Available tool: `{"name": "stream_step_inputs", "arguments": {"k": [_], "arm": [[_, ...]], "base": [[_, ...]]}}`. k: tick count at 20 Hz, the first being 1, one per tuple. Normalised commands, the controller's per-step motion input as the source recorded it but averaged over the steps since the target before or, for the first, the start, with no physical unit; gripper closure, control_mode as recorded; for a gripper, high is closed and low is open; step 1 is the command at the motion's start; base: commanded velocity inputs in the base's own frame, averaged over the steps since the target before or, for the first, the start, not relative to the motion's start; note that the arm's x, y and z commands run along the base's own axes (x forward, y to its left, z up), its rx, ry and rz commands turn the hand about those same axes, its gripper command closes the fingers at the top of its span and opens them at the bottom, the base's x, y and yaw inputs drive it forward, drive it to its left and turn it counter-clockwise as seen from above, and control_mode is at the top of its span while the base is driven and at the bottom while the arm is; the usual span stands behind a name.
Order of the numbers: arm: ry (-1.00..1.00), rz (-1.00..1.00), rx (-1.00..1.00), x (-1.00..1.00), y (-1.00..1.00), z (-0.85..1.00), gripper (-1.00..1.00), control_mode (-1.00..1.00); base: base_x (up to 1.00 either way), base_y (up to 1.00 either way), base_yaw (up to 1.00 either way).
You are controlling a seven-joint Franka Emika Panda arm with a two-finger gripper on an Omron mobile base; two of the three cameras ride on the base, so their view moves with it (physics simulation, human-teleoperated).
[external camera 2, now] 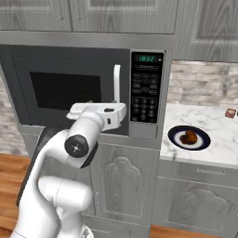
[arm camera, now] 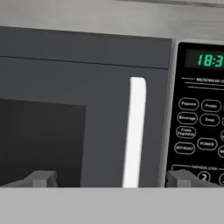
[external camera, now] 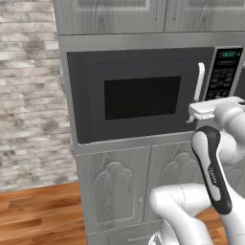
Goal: Pick the chicken drumstick from the counter and place it in the microwave. Then turn on the microwave.
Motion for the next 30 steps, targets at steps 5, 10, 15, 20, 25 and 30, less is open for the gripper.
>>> {"name": "stream_step_inputs", "arguments": {"k": [5, 10, 15, 20, 25, 30], "arm": [[-0.13, 0.0, 0.01, 0.0, -0.12, 0.31, -1.0, -1.0], [0.0, 0.0, 0.05, 0.14, -0.15, 0.31, -1.0, -1.0], [0.07, 0.0, 0.06, 0.27, -0.13, 0.23, -1.0, -1.0], [0.01, 0.0, 0.01, 0.22, -0.06, 0.05, -1.0, -1.0], [0.0, 0.0, 0.0, 0.24, -0.02, 0.0, -1.0, -1.0], [0.0, 0.0, 0.0, 0.25, -0.02, 0.0, -1.0, -1.0]], "base": [[0.0, 0.0, 0.0], [0.0, 0.0, 0.0], [0.0, 0.0, 0.0], [0.0, 0.0, 0.0], [0.0, 0.0, 0.0], [0.0, 0.0, 0.0]]}}
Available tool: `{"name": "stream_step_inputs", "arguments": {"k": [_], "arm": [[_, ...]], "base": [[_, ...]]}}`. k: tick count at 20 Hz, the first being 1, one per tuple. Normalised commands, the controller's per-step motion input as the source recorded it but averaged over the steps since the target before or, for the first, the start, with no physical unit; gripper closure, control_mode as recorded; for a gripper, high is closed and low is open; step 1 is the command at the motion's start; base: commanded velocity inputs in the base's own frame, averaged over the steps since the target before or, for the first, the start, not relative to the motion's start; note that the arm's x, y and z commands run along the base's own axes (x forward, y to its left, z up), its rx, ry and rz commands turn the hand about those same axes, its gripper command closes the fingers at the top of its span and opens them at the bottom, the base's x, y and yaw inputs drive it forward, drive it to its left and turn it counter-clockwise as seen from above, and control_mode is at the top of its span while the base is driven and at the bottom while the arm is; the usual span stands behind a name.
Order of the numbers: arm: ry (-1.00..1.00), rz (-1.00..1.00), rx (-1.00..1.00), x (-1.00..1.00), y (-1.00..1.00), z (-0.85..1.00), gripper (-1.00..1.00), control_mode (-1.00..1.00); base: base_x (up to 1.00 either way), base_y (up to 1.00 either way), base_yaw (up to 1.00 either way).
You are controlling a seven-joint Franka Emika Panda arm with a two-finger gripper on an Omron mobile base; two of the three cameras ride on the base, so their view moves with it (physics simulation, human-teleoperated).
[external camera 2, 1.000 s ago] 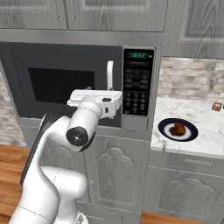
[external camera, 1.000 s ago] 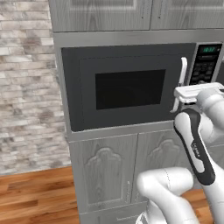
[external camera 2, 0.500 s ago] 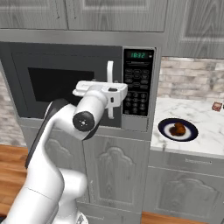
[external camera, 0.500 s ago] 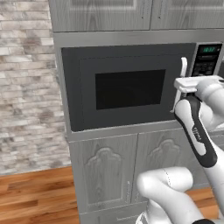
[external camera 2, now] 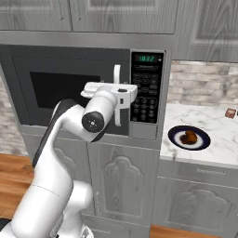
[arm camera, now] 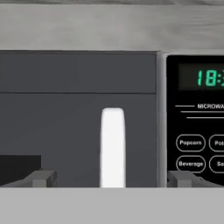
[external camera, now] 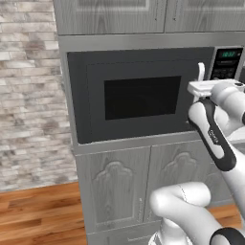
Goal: Pick the chicken drumstick from the counter and place it in the microwave. Then turn on the microwave.
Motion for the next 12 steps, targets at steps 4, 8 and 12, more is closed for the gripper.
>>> {"name": "stream_step_inputs", "arguments": {"k": [4, 8, 12], "arm": [[0.0, 0.0, 0.0, 0.3, -0.01, 0.0, -1.0, -1.0], [0.0, 0.0, 0.0, 0.27, -0.01, 0.0, -1.0, -1.0], [0.0, 0.0, 0.0, 0.23, -0.04, 0.0, -1.0, -1.0]], "base": [[0.0, 0.0, 0.0], [0.0, 0.0, 0.0], [0.0, 0.0, 0.0]]}}
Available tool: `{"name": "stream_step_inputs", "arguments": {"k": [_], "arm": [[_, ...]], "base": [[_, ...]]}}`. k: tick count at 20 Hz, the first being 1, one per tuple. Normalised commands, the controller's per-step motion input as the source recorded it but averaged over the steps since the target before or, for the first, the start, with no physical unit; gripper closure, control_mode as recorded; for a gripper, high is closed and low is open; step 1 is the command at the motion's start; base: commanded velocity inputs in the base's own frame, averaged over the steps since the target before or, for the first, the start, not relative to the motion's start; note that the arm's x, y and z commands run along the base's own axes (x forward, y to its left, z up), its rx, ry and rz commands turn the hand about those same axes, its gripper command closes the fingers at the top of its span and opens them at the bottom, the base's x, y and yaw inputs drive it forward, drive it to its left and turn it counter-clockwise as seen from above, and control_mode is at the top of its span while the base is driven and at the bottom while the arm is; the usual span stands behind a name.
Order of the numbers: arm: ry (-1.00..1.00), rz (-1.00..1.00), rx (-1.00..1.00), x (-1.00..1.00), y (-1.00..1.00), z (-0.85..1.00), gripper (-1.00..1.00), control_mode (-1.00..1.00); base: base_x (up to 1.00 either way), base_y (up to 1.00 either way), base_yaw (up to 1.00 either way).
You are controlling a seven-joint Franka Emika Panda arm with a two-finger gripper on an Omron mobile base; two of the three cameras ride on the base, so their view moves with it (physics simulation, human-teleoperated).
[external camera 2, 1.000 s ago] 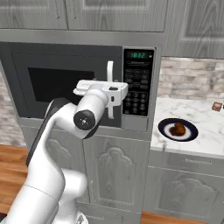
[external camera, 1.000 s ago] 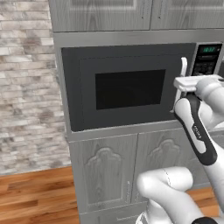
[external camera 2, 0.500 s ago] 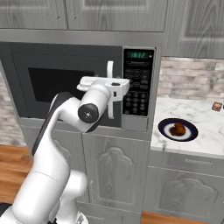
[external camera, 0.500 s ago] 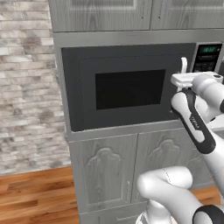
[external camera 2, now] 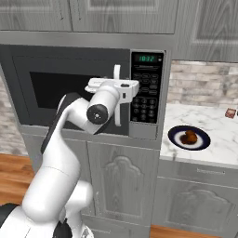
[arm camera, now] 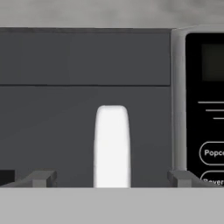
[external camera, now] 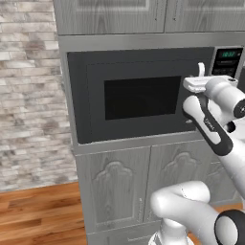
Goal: Pick the chicken drumstick from the counter and place it in the microwave. Then turn on the microwave.
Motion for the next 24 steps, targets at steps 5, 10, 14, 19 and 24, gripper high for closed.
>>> {"name": "stream_step_inputs", "arguments": {"k": [5, 10, 14, 19, 24], "arm": [[0.0, 0.01, 0.0, 0.22, -0.05, 0.0, -1.0, -1.0], [0.0, 0.0, 0.0, 0.14, -0.01, 0.0, -1.0, -1.0], [0.0, 0.0, 0.0, 0.0, 0.0, 0.0, 1.0, -1.0], [0.0, 0.0, 0.0, 0.0, 0.0, 0.0, 1.0, -1.0], [0.0, 0.0, 0.0, 0.0, 0.0, 0.0, 1.0, -1.0]], "base": [[0.0, 0.0, 0.0], [0.0, 0.0, 0.0], [0.0, 0.0, 0.0], [0.0, 0.0, 0.0], [0.0, 0.0, 0.0]]}}
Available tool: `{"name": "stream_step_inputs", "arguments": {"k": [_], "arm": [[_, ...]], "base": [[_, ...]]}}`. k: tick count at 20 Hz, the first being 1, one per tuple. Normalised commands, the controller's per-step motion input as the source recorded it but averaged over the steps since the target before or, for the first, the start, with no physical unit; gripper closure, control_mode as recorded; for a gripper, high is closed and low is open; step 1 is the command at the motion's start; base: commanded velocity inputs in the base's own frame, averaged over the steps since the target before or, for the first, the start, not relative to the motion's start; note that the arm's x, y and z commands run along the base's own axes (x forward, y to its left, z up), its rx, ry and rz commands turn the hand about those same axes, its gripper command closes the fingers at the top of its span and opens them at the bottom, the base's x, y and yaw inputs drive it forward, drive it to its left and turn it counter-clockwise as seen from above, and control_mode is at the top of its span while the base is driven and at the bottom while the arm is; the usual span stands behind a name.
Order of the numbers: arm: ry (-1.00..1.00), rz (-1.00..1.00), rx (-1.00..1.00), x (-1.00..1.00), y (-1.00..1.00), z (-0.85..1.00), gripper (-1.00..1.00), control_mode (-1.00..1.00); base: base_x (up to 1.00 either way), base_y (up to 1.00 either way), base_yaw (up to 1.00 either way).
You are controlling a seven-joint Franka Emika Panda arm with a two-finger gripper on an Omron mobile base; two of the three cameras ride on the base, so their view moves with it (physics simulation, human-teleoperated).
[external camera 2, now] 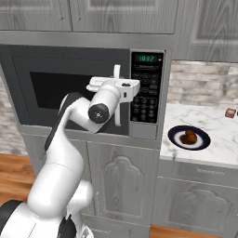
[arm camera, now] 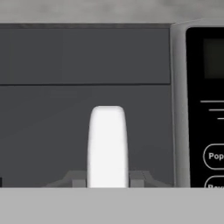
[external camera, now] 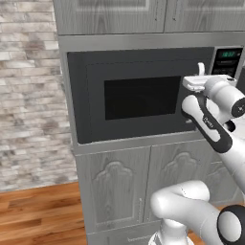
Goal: Pick the chicken drumstick from the counter and place it in the microwave. Then turn on the microwave.
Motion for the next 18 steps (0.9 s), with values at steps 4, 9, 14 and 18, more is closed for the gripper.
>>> {"name": "stream_step_inputs", "arguments": {"k": [4, 9, 14, 18], "arm": [[0.01, 0.0, 0.0, -0.09, 0.0, 0.0, 1.0, -1.0], [0.0, 0.0, 0.0, -0.4, 0.0, 0.0, 1.0, -1.0], [0.0, 0.0, 0.0, -0.63, 0.0, 0.0, 1.0, -1.0], [0.0, 0.0, 0.0, -0.62, 0.0, 0.0, 1.0, -1.0]], "base": [[0.0, 0.0, 0.0], [0.0, 0.0, 0.0], [0.0, 0.0, 0.0], [0.0, 0.0, 0.0]]}}
